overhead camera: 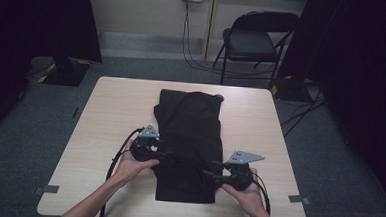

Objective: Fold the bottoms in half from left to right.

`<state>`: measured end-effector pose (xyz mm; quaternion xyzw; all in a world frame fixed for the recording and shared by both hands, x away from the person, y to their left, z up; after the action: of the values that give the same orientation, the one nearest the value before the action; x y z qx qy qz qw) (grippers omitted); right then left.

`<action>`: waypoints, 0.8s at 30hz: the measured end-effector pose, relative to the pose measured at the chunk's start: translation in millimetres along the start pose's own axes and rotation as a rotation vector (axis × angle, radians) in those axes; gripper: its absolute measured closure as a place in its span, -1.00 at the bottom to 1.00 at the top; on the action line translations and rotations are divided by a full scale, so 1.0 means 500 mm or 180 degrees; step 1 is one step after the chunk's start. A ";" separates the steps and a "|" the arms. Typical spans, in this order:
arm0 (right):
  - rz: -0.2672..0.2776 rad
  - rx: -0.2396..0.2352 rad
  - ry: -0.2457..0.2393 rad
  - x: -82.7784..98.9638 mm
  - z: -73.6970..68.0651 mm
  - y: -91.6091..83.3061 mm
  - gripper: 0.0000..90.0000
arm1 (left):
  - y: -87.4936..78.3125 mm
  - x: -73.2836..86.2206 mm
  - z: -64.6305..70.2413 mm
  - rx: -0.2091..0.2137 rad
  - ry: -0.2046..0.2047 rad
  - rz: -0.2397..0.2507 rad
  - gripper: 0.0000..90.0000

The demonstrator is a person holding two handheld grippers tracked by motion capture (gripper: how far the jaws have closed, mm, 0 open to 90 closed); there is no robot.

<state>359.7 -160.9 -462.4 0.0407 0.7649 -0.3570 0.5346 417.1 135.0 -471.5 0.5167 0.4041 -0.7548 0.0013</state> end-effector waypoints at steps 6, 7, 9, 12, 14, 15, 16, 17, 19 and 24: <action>0.0141 0.0127 0.0070 -0.023 0.008 0.000 0.11 | -0.014 0.024 0.039 0.0128 0.0219 -0.0130 -0.13; 0.0062 0.0218 0.0012 -0.027 0.007 0.023 0.17 | -0.014 0.037 0.059 0.0254 0.0327 -0.0211 -0.10; -0.0041 0.0209 -0.0027 -0.029 0.002 0.052 0.17 | -0.013 0.046 0.079 0.0389 0.0431 -0.0270 -0.09; -0.0226 0.0034 -0.0134 -0.020 -0.027 0.087 0.16 | -0.010 0.052 0.092 0.0438 0.0460 -0.0287 -0.07; -0.0339 -0.0073 -0.0276 -0.010 -0.054 0.096 0.14 | -0.009 0.053 0.084 0.0423 0.0373 -0.0277 -0.09; -0.0391 -0.0100 -0.0342 -0.003 -0.065 0.099 0.13 | -0.009 0.053 0.078 0.0375 0.0322 -0.0249 -0.10; -0.0445 -0.0106 -0.0378 0.004 -0.073 0.101 0.11 | -0.010 0.053 0.072 0.0330 0.0275 -0.0234 -0.11; -0.0513 -0.0111 -0.0432 0.014 -0.079 0.105 0.11 | -0.011 0.052 0.066 0.0263 0.0235 -0.0216 -0.11; -0.0600 -0.0090 -0.0530 0.032 -0.084 0.109 0.11 | -0.010 0.051 0.051 0.0161 0.0148 -0.0196 -0.09; -0.0690 -0.0186 -0.0625 0.055 -0.092 0.102 0.12 | -0.001 0.048 0.021 -0.0013 0.0017 -0.0207 -0.06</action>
<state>334.4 -104.8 -503.5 -0.0928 0.7189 -0.3925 0.5661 397.5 138.8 -488.8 0.5053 0.4223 -0.7522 -0.0233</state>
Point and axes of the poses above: each handheld gripper's, and its own axes: y roughly forward along the jaws, x roughly out of its underside, z roughly to its right, the point moved 2 cm from there along y, roughly forward along the jaws, and after that the axes turned 1 degree about -y, right-handed, at the moved point
